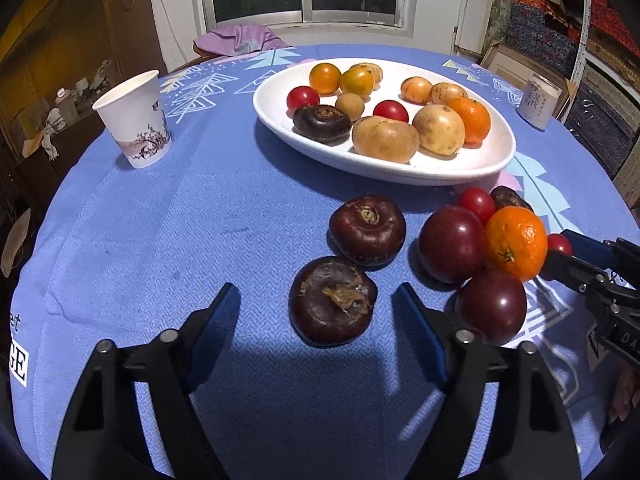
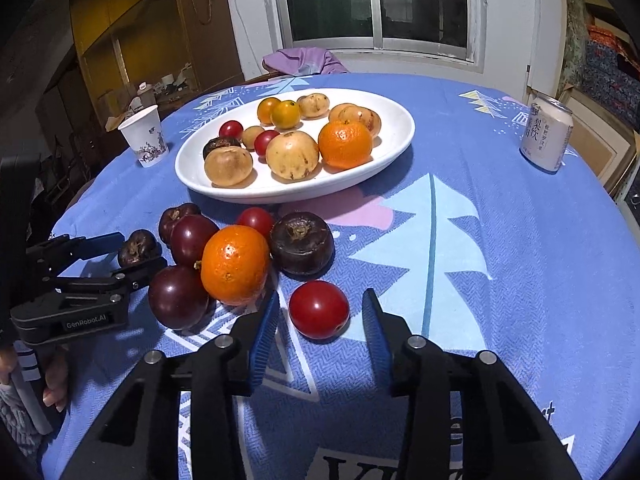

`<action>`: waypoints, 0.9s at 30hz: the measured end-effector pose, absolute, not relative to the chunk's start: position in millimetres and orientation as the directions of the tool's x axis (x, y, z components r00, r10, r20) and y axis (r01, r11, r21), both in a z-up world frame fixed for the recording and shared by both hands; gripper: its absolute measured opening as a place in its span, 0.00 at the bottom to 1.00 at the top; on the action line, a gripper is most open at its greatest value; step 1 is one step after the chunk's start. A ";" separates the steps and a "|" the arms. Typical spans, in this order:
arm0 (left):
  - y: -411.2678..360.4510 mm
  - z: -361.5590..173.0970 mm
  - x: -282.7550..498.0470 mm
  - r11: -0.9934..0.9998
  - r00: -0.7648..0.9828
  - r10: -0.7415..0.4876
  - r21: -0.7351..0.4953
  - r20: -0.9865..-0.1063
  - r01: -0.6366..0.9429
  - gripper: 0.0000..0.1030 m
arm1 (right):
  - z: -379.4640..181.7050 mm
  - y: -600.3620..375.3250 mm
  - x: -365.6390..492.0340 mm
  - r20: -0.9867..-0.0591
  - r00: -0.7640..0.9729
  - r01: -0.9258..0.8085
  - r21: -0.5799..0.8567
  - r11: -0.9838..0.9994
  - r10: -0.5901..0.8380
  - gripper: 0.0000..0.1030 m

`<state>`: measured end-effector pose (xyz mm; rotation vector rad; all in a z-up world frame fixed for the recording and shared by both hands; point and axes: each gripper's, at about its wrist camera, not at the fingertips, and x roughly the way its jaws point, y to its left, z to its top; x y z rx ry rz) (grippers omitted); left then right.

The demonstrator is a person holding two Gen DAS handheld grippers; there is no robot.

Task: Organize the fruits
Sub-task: 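Grasp a dark purple fruit with the left tool while the right tool grasps a red tomato, then place the dark purple fruit on the plate with the left tool while the right tool places the tomato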

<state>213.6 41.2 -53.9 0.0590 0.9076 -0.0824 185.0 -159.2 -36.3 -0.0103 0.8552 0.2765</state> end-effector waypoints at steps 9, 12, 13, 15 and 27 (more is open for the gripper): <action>44.9 -53.0 213.5 0.995 0.620 -0.070 -0.014 -0.781 0.095 0.54 | -38.6 -160.1 186.7 -0.751 0.609 -0.248 0.127 0.961 0.256 0.31; 45.1 -51.7 212.5 0.993 0.625 -0.094 -0.031 -0.775 0.111 0.39 | -38.5 -160.2 185.6 -0.750 0.608 -0.246 0.134 0.960 0.260 0.31; 44.6 -51.6 212.4 0.993 0.626 -0.093 -0.029 -0.775 0.112 0.39 | -38.4 -160.6 185.6 -0.750 0.607 -0.245 0.136 0.960 0.261 0.31; 45.9 -50.9 212.5 0.993 0.627 -0.100 -0.039 -0.772 0.111 0.39 | -38.5 -161.1 185.4 -0.750 0.606 -0.244 0.141 0.960 0.264 0.31; 69.3 -18.1 200.5 0.999 0.721 -0.033 -0.036 -0.692 0.011 0.39 | -15.8 -191.1 178.2 -0.671 0.673 -0.201 0.239 0.950 0.311 0.30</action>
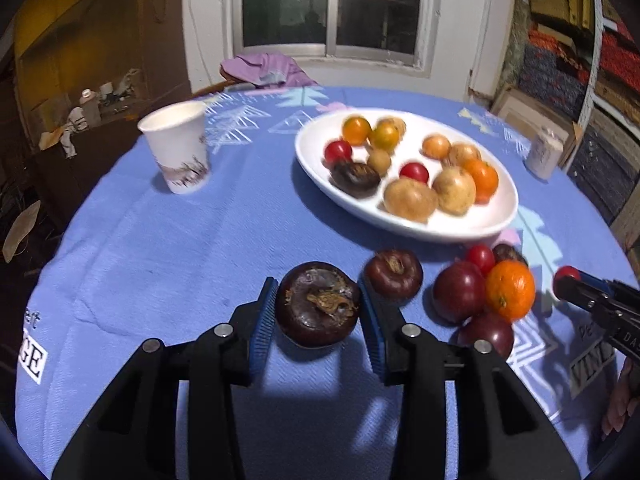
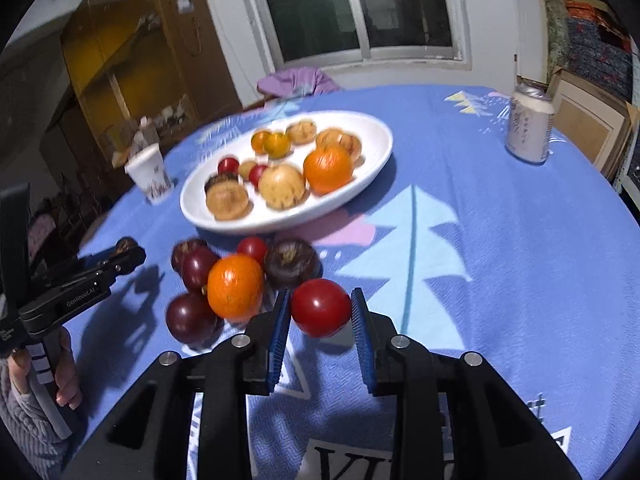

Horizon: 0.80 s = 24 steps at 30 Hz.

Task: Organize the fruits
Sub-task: 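Place the dark purple fruit on the plate with the left tool while the right tool places the tomato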

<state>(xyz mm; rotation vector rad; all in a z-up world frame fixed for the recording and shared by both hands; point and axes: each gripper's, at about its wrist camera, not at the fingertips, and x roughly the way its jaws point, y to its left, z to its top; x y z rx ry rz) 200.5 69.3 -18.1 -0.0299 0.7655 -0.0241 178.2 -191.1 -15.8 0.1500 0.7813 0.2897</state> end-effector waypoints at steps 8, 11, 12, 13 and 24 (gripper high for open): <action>78.9 92.8 217.7 0.999 0.823 -0.025 -0.043 -0.568 0.001 0.39 | 107.4 -222.6 191.9 -0.455 0.824 -0.218 0.298 0.929 0.339 0.30; 72.8 126.9 227.3 0.999 0.858 -0.023 -0.044 -0.513 0.000 0.39 | 145.5 -223.5 200.3 -0.382 0.852 -0.248 0.311 0.918 0.359 0.30; 70.3 134.0 231.9 0.999 0.864 -0.031 -0.052 -0.502 0.005 0.39 | 155.4 -222.1 205.1 -0.357 0.857 -0.259 0.323 0.910 0.371 0.30; 67.3 138.4 237.4 0.998 0.868 -0.039 -0.059 -0.495 0.011 0.39 | 161.5 -220.8 209.7 -0.340 0.861 -0.267 0.331 0.905 0.378 0.30; 35.9 72.0 347.9 1.000 0.799 -0.014 -0.020 -0.601 0.003 0.39 | 91.6 -145.4 327.7 -0.526 0.761 -0.284 0.258 0.924 0.381 0.30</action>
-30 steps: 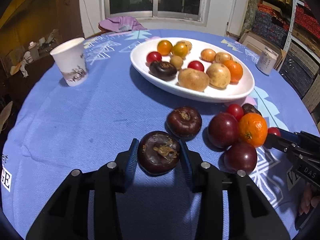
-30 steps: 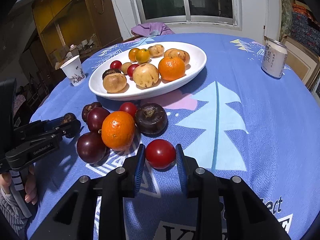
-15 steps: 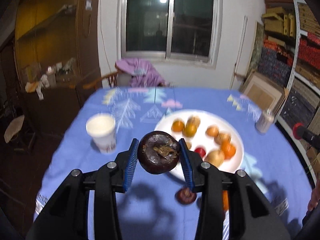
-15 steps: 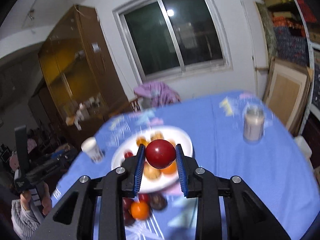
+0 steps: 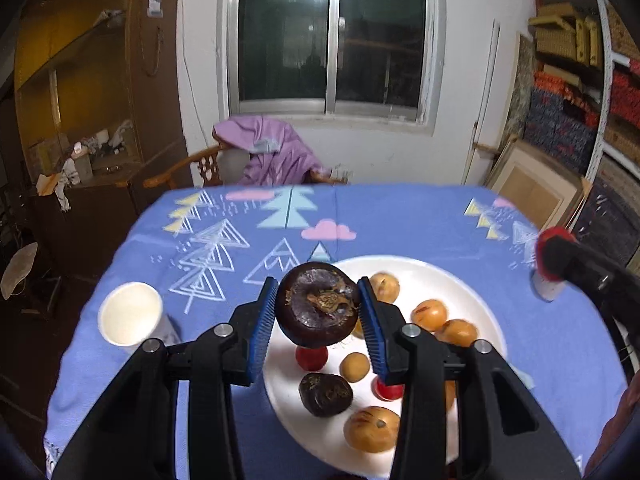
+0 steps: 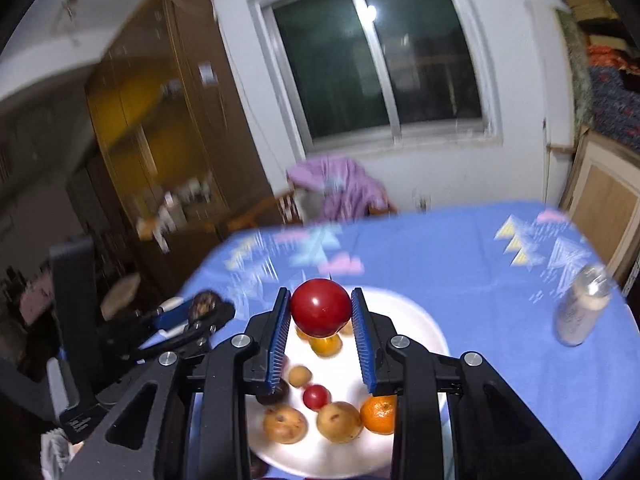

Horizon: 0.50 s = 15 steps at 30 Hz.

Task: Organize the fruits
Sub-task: 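Place the dark purple fruit on the plate with the left tool while the right tool places the tomato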

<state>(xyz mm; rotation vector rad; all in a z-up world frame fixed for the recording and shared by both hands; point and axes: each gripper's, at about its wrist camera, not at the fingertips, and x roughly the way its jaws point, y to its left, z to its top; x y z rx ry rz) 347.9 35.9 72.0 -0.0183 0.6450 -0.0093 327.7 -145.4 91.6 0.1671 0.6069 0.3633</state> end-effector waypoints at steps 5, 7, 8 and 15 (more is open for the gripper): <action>39.1 24.3 385.3 1.000 0.759 0.017 0.004 -0.650 -0.019 0.39 | 37.0 -131.7 359.4 -0.636 0.690 -0.258 0.229 0.939 0.345 0.30; 42.4 13.2 392.6 1.000 0.754 0.021 0.002 -0.657 -0.027 0.39 | 23.5 -127.9 363.6 -0.663 0.675 -0.248 0.212 0.945 0.325 0.30; 43.2 9.4 395.1 1.000 0.751 0.019 -0.001 -0.660 -0.027 0.39 | 19.9 -126.6 364.9 -0.669 0.670 -0.247 0.208 0.947 0.321 0.30; 41.8 -9.5 405.0 1.000 0.730 0.024 0.017 -0.683 -0.017 0.39 | 0.2 -114.2 370.9 -0.714 0.631 -0.260 0.173 0.950 0.303 0.30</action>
